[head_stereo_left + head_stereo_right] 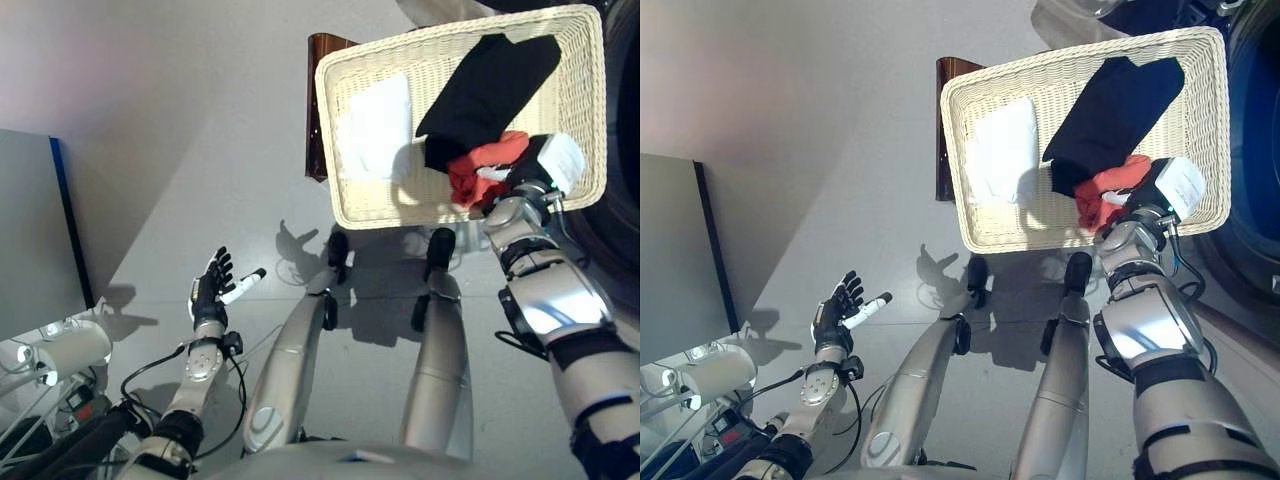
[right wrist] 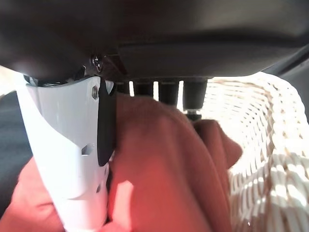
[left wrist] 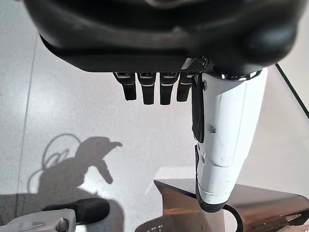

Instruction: Pick up the clothes and place them into the washing machine

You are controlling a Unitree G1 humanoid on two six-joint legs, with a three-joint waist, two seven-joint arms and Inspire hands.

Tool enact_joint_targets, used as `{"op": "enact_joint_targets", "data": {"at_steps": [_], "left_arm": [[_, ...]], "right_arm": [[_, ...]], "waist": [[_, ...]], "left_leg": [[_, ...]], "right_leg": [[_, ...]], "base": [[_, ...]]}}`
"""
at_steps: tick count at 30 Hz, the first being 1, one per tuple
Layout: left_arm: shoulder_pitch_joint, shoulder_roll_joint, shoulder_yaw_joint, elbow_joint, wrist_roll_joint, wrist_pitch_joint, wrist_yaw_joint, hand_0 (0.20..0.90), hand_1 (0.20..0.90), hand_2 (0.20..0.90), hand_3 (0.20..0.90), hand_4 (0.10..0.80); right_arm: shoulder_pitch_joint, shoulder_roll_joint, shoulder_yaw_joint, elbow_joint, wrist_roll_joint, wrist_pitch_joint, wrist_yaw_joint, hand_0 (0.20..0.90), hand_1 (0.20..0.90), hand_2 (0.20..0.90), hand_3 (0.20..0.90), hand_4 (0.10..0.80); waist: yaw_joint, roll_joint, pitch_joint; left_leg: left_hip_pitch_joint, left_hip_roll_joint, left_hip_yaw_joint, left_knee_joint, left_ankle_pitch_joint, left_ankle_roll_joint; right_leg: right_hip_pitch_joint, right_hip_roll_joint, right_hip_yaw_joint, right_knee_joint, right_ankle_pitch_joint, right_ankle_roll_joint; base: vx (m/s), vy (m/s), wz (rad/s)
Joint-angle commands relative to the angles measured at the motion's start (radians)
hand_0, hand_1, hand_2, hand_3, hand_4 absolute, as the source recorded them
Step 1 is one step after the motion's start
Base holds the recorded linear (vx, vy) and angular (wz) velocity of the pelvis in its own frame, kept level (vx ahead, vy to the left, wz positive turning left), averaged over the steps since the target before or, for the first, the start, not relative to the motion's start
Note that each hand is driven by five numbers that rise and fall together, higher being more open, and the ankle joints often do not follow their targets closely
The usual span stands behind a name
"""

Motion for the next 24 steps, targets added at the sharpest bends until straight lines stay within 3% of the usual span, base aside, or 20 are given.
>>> {"op": "enact_joint_targets", "data": {"at_steps": [1, 5, 6, 9, 18, 24], "left_arm": [[0.018, 0.081, 0.029, -0.057, 0.02, -0.042, 0.034, 0.9, 0.9, 0.9, 0.9, 0.8], [0.023, 0.079, 0.025, -0.051, 0.026, -0.04, 0.03, 0.9, 0.9, 0.9, 0.9, 0.8], [0.023, 0.077, 0.026, -0.049, 0.029, -0.041, 0.03, 0.9, 0.9, 0.9, 0.9, 0.8], [0.022, 0.075, 0.022, -0.032, 0.027, -0.039, 0.021, 0.9, 0.9, 0.9, 0.9, 0.8], [0.038, 0.081, 0.061, 0.018, 0.016, -0.02, -0.001, 0.9, 0.9, 0.9, 0.9, 0.8], [0.045, 0.088, 0.093, 0.066, -0.005, -0.009, -0.025, 0.9, 0.9, 0.9, 0.9, 0.8]], "right_arm": [[-0.026, -0.02, 0.052, -0.008, -0.02, -0.013, 0.001, 0.2, 0.2, 0.2, 0.2, 0.3], [0.004, -0.018, 0.041, -0.016, -0.022, -0.016, 0.005, 0.2, 0.2, 0.2, 0.2, 0.3], [0.011, -0.017, 0.034, -0.023, -0.018, -0.02, 0.006, 0.2, 0.2, 0.2, 0.2, 0.3], [0.035, -0.015, 0.008, -0.039, 0.009, -0.038, 0.013, 0.2, 0.2, 0.2, 0.2, 0.3], [0.174, 0.032, -0.221, -0.204, 0.404, -0.213, 0.084, 0.2, 0.2, 0.2, 0.2, 0.3], [0.269, 0.084, -0.281, -0.301, 0.629, -0.288, 0.19, 0.2, 0.2, 0.2, 0.2, 0.3]], "waist": [[0.044, 0.018, -0.014], [0.046, 0.018, -0.025], [0.046, 0.02, -0.023], [0.045, 0.019, -0.033], [0.017, -0.021, -0.077], [-0.006, -0.055, -0.089]], "left_leg": [[-0.059, -0.017, 0.01, 0.048, -0.07, -0.025], [-0.042, -0.015, 0.01, 0.038, -0.066, -0.025], [-0.045, -0.012, 0.018, 0.022, -0.027, -0.021], [-0.018, -0.01, 0.017, 0.001, -0.021, -0.022], [0.112, -0.005, 0.018, -0.069, -0.017, -0.028], [0.176, -0.003, 0.026, -0.099, -0.017, -0.029]], "right_leg": [[0.035, 0.031, -0.02, 0.031, -0.087, -0.038], [0.05, 0.031, -0.018, 0.023, -0.084, -0.037], [0.051, 0.031, -0.024, 0.001, -0.045, -0.043], [0.078, 0.031, -0.026, -0.019, -0.041, -0.04], [0.226, 0.031, -0.036, -0.119, -0.018, -0.026], [0.306, 0.038, -0.029, -0.195, 0.006, -0.018]], "base": [[-0.003, -0.003, 0.05], [-0.024, 0.006, -0.02], [-0.098, 0.014, -0.05], [-0.026, -0.005, -0.04], [0.04, -0.016, -0.03], [0.03, -0.021, -0.06]]}}
